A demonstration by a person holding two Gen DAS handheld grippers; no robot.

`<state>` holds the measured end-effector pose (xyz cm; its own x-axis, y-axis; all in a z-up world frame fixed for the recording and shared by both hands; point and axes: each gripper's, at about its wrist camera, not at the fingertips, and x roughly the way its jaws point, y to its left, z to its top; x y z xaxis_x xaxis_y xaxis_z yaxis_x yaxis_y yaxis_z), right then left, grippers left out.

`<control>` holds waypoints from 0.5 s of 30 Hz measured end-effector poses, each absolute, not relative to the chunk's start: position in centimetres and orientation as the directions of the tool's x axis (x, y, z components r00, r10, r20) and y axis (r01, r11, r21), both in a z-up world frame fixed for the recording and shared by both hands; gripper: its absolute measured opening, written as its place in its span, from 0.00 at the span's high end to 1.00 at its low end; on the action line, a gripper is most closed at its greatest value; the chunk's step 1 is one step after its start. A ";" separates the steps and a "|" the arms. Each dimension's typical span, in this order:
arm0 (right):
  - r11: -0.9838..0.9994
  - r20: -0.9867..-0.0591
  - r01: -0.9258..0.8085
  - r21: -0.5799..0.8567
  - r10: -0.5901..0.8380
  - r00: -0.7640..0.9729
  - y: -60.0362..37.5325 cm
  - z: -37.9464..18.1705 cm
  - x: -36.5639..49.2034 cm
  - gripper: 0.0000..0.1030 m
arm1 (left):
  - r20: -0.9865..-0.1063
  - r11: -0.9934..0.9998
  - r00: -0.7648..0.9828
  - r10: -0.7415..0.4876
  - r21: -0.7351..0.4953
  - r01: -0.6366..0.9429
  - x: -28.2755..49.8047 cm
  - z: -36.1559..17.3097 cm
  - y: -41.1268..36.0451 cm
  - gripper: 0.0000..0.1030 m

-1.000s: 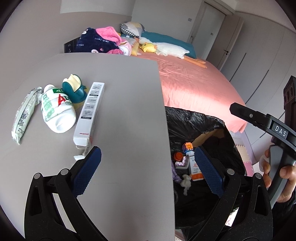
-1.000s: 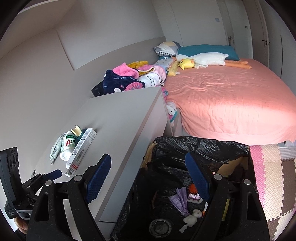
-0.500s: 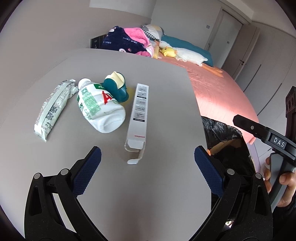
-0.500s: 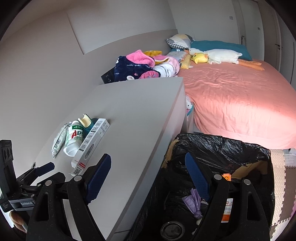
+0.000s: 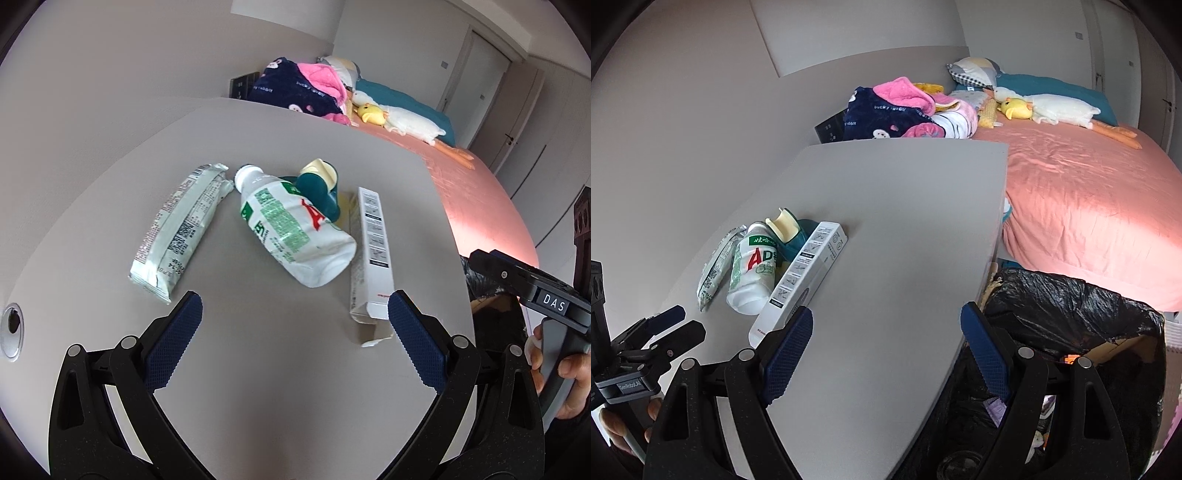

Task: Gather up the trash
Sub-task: 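Move both tools back toward the desk items, then grasp the silver snack bag with the left gripper while the right gripper grasps the white box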

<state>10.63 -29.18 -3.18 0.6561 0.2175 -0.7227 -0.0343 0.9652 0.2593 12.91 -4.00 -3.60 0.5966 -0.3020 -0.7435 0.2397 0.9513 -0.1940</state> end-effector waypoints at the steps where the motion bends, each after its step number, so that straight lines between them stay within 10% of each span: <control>1: 0.965 -0.725 -0.038 0.258 0.219 0.653 -28.8 -3.3 10.9 0.20 | -0.745 0.953 0.597 -0.297 -0.194 0.232 13.2 -3.7 -3.6 0.06; 15: 0.969 -0.766 -0.073 0.235 0.231 0.600 -24.1 -4.7 15.6 0.20 | -0.768 0.978 0.605 -0.209 -0.152 0.145 16.7 -5.1 -0.3 0.06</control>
